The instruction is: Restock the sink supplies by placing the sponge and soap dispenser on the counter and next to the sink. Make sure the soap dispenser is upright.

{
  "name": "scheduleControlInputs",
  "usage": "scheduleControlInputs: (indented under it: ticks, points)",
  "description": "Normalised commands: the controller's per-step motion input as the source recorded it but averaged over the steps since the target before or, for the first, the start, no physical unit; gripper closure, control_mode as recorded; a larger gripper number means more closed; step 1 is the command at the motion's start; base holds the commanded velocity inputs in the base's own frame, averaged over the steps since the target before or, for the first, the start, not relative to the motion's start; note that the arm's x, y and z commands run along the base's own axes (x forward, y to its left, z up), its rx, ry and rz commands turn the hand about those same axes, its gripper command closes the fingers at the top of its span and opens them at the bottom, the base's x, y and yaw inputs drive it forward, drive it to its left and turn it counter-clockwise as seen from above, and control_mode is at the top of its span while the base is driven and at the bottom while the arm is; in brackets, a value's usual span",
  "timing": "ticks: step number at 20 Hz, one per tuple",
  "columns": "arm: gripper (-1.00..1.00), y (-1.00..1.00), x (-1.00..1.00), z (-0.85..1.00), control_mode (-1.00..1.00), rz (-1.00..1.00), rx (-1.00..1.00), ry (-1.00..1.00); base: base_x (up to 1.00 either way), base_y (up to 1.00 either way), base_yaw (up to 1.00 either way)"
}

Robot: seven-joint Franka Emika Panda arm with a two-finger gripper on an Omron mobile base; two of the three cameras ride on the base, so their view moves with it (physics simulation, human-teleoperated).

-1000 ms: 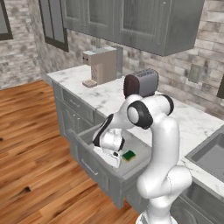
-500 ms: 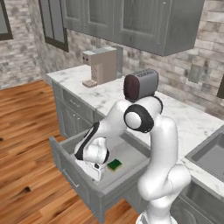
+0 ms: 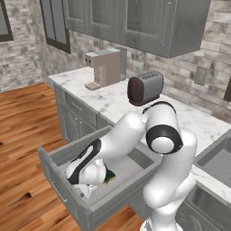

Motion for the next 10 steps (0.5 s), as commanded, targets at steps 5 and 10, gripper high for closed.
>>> scheduleControlInputs:
  ticks: [5,10]
  points:
    - [-1.00,-0.45,0.28,0.41,-1.00,-0.12,0.00,0.00,0.00,0.00,0.00]
    - [-1.00,-0.33,0.53,0.13,-1.00,-0.01,0.00,0.03,0.00,0.00,0.00]
